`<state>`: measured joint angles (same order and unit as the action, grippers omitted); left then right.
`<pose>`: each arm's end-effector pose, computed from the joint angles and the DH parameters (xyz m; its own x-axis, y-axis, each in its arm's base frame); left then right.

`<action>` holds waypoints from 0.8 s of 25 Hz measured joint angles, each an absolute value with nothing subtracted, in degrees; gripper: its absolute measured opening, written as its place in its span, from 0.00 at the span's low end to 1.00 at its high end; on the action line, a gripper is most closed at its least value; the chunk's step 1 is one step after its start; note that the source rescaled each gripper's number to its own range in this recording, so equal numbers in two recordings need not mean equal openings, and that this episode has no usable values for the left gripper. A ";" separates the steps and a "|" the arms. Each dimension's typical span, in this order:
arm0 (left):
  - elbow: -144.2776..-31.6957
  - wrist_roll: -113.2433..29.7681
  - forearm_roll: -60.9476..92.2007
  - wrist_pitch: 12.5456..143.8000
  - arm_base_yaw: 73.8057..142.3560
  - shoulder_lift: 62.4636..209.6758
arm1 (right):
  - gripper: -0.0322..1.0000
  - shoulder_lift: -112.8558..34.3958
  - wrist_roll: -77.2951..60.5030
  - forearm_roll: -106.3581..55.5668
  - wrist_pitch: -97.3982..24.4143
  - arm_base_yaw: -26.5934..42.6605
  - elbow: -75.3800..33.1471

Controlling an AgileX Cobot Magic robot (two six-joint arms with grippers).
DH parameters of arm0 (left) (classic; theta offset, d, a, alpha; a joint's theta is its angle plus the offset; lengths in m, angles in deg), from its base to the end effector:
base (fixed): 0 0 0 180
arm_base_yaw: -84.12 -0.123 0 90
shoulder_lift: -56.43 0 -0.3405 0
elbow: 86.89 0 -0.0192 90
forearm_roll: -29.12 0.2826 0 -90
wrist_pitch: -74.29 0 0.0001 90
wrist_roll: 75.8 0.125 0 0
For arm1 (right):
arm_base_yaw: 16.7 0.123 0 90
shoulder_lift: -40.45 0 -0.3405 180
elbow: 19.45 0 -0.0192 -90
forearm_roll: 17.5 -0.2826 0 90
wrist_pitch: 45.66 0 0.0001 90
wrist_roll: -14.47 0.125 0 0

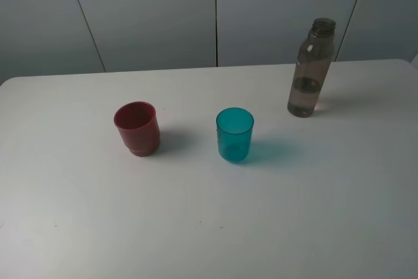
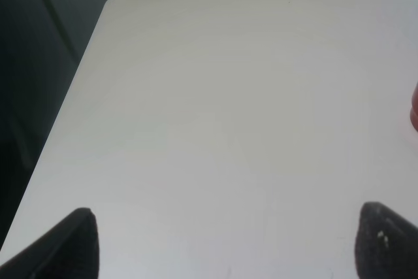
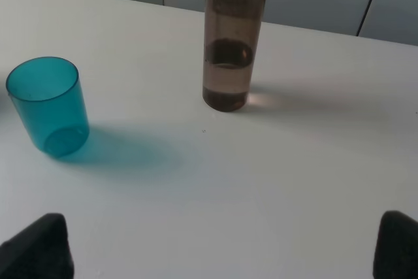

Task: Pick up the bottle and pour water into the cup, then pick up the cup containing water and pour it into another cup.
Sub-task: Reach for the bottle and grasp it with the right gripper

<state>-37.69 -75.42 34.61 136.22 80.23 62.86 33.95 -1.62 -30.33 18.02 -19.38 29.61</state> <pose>-0.0062 0.0102 0.2790 -0.4667 0.0200 -0.8842 -0.1183 0.9893 0.0848 -0.0075 0.0253 0.2784 -0.4483 -0.1548 -0.8804 -0.2124 0.9751 -0.0633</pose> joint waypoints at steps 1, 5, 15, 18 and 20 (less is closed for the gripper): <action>-37.69 -75.42 34.61 136.22 80.23 62.86 | 1.00 33.95 -1.62 -30.33 18.02 -19.38 29.61; -37.69 -75.42 34.61 136.22 80.23 62.86 | 1.00 33.95 -1.62 -30.33 18.02 -19.38 29.61; -37.69 -75.42 34.61 136.22 80.23 62.86 | 1.00 33.95 -1.62 -30.33 18.02 -19.38 29.61; -37.69 -75.42 34.61 136.22 80.23 62.86 | 1.00 33.95 -1.62 -30.33 18.02 -19.38 29.61; -37.69 -75.42 34.61 136.22 80.23 62.86 | 1.00 33.95 -1.62 -30.33 18.02 -19.38 29.61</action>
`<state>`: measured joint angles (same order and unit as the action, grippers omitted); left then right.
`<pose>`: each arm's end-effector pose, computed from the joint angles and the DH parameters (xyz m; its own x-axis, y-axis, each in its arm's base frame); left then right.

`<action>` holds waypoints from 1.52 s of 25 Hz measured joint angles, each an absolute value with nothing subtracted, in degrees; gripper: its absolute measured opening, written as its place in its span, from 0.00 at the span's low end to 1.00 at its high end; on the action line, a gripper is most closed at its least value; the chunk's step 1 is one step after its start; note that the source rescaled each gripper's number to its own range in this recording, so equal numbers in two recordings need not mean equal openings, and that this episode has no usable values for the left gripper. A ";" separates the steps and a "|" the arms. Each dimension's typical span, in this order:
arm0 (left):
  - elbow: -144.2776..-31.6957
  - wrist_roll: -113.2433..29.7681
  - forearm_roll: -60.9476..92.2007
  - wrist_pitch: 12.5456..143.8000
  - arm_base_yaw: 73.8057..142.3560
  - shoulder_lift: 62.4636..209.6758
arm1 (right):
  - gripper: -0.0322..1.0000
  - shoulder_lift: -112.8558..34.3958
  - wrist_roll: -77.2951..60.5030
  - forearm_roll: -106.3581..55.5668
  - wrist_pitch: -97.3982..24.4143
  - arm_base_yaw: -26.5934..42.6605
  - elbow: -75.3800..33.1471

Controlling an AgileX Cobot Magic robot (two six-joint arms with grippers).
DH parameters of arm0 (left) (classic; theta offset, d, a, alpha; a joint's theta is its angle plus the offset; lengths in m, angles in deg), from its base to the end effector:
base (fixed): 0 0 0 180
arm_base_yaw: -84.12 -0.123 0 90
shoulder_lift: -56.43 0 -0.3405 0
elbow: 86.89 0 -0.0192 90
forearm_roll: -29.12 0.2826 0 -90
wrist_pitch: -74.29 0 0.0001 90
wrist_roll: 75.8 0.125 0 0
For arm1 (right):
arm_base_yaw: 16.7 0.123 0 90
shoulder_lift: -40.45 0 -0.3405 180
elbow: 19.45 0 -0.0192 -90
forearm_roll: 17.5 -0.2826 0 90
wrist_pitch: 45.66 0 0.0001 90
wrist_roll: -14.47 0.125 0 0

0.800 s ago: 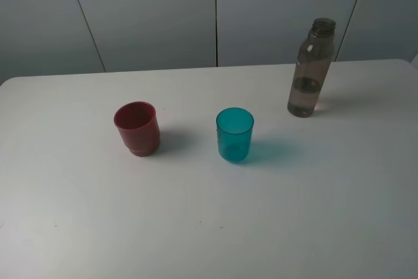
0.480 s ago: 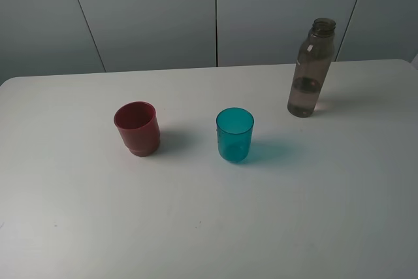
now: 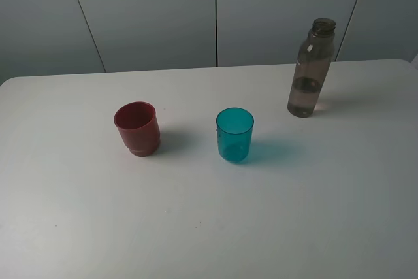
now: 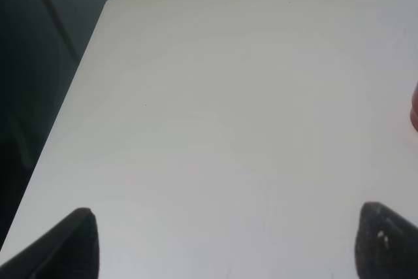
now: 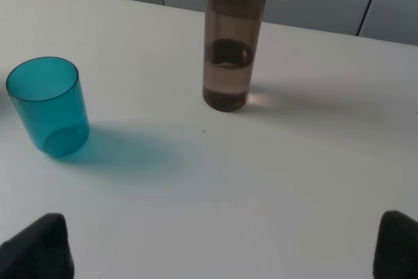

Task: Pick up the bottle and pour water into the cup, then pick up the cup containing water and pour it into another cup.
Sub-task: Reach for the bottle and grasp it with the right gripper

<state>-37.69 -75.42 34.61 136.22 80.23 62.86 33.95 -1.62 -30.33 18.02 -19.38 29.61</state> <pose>-0.0062 0.0102 0.2790 -0.4667 0.0200 -0.8842 -0.1183 0.9893 0.0848 -0.0075 0.0253 0.2784 -0.4483 -0.1548 -0.8804 -0.2124 0.9751 -0.0633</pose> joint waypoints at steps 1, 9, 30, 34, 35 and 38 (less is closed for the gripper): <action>-37.69 -75.42 34.61 136.22 80.23 62.86 | 1.00 33.95 -1.62 -30.33 18.02 -19.38 29.61; -37.69 -75.42 34.61 136.22 80.23 62.86 | 1.00 33.95 -1.62 -30.33 18.02 -19.38 29.61; -37.69 -75.80 34.61 136.22 80.23 62.86 | 1.00 33.95 -1.62 -30.33 18.02 -19.38 29.61; -37.69 -75.80 34.61 136.22 80.23 62.86 | 1.00 33.95 -1.51 -30.33 18.02 -19.38 29.61; -37.69 -75.80 34.61 136.22 80.23 62.86 | 1.00 33.41 -1.51 -30.33 18.02 -19.38 29.61; -37.69 -75.80 34.61 136.22 80.23 62.86 | 1.00 28.56 -1.41 -30.49 16.00 -19.38 28.92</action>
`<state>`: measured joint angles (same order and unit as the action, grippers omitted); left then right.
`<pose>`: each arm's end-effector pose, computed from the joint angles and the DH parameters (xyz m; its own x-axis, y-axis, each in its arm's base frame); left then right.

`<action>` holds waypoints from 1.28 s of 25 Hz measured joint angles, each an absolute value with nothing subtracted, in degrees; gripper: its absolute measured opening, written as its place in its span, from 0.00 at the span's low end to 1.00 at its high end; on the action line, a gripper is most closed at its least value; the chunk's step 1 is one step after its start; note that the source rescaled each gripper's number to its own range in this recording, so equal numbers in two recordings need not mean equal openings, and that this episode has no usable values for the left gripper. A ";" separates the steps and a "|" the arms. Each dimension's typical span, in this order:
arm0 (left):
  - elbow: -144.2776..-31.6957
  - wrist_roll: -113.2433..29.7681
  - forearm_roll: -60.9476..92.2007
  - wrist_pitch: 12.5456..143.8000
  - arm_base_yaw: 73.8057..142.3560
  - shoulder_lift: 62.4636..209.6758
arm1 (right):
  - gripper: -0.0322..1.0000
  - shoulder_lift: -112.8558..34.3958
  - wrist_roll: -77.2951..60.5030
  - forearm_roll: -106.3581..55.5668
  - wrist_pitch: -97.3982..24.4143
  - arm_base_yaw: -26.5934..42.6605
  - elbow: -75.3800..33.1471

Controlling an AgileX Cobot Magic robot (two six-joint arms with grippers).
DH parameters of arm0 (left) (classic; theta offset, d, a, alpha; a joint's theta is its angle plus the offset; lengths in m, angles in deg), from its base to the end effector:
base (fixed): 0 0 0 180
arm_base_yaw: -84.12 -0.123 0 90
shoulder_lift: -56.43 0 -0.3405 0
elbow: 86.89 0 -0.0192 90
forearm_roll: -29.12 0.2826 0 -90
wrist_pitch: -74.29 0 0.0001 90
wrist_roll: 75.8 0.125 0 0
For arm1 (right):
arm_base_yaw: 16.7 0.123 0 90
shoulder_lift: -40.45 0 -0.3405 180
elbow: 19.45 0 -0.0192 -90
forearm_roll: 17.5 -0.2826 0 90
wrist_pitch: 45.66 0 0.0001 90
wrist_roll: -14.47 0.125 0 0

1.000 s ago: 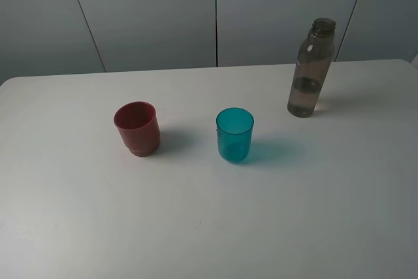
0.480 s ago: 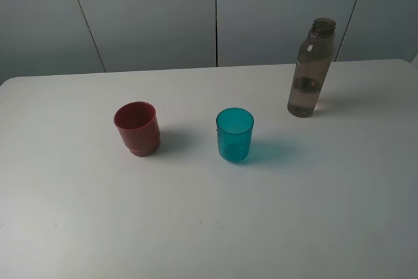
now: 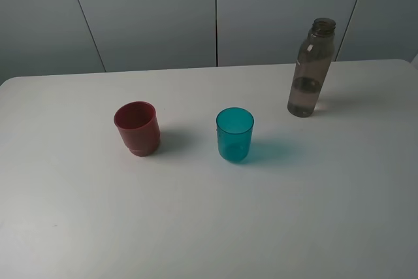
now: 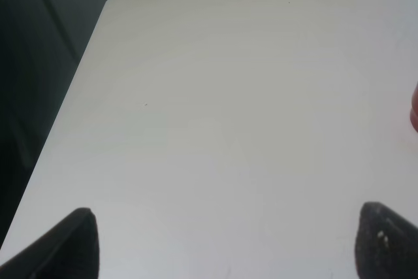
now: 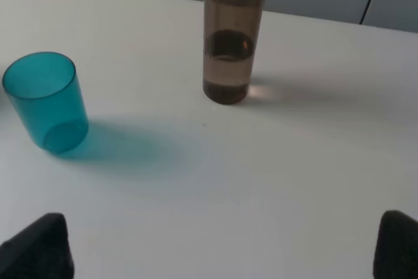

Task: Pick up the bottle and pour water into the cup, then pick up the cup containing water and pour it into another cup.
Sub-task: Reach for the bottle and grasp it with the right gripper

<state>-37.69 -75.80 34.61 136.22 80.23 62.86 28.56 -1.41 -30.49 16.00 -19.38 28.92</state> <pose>-0.0062 0.0102 0.2790 -0.4659 0.0134 -0.8847 -0.1214 0.9895 0.0790 0.0085 0.0244 0.2863 -0.4910 -0.1412 -0.8597 -0.2081 0.9772 -0.0416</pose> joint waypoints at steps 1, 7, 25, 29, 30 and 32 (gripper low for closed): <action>-37.69 -75.80 34.61 136.22 80.23 62.86 | 1.00 26.76 -1.41 -30.87 14.44 -19.38 28.16; -37.69 -75.80 34.61 136.22 80.23 62.86 | 1.00 12.67 -1.30 -32.19 1.03 -19.38 23.07; -37.69 -75.80 34.61 136.22 80.23 62.86 | 1.00 -20.78 -5.24 -32.54 -27.68 -3.42 25.27; -37.69 -75.80 34.61 136.22 80.23 62.86 | 1.00 -26.78 -5.50 -33.94 -36.21 -3.05 28.75; -37.69 -75.80 34.61 136.22 80.23 62.86 | 1.00 -28.51 -5.50 -34.43 -38.70 -3.05 29.81; -37.69 -75.80 34.61 136.22 80.23 62.86 | 1.00 -31.87 -5.50 -34.73 -43.88 -3.05 31.74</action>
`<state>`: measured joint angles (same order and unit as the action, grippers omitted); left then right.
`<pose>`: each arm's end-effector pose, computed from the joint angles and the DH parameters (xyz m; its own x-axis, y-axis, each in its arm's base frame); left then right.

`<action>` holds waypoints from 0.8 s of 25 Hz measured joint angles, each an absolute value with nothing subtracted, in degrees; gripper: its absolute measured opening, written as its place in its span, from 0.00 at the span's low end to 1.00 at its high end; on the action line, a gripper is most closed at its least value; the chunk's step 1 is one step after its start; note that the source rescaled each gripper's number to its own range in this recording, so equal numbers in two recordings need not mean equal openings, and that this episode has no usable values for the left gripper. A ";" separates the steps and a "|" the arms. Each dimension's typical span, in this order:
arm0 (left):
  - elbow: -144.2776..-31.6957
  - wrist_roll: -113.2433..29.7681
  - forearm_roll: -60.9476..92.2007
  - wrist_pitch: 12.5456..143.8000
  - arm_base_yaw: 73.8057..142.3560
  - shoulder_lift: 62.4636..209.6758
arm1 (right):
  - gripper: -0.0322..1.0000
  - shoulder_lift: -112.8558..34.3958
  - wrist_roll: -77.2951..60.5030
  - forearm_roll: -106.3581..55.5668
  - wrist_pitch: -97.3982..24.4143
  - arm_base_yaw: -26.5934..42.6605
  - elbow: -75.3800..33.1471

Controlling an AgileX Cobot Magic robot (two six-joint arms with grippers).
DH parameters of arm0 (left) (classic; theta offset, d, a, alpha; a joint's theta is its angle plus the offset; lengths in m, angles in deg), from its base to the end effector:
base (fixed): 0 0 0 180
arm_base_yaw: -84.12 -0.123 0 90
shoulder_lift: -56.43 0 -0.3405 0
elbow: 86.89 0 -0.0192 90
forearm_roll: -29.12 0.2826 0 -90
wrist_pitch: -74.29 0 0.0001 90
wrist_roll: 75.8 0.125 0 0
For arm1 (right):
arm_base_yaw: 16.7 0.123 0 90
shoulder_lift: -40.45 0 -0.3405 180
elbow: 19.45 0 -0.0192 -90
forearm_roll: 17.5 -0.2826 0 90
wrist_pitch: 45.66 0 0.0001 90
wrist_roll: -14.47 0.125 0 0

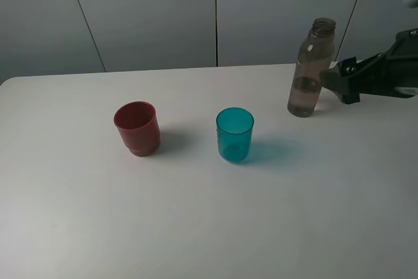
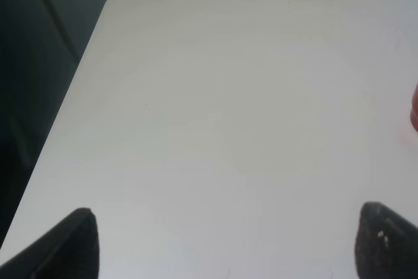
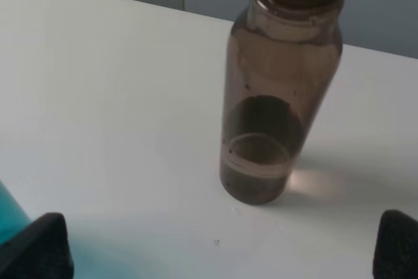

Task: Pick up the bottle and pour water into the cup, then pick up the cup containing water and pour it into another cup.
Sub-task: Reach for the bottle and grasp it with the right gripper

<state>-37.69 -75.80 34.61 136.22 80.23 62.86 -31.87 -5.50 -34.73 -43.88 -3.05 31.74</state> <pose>-0.0062 0.0102 0.2790 -0.4659 0.0134 -0.8847 -0.1214 0.9895 0.0790 0.2377 0.0589 0.2353 -0.5480 -0.1824 -0.8164 -0.2699 0.9623 -0.0339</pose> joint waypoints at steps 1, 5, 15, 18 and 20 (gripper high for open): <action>-37.69 -75.80 34.61 136.22 80.23 62.86 | 1.00 -33.30 -5.50 -34.73 -46.98 -3.05 32.79; -37.69 -75.80 34.61 136.22 80.23 62.86 | 1.00 -40.14 -5.50 -33.60 -52.97 -3.05 34.14; -37.69 -75.80 34.61 136.22 80.23 62.86 | 1.00 -58.20 -1.16 -32.46 -69.66 -3.05 34.22; -37.69 -75.80 34.61 136.22 80.23 62.86 | 1.00 -63.47 1.60 -30.43 -76.25 -3.05 34.13; -37.69 -75.80 34.61 136.22 80.23 62.86 | 1.00 -66.65 3.88 -28.50 -81.16 -3.05 34.13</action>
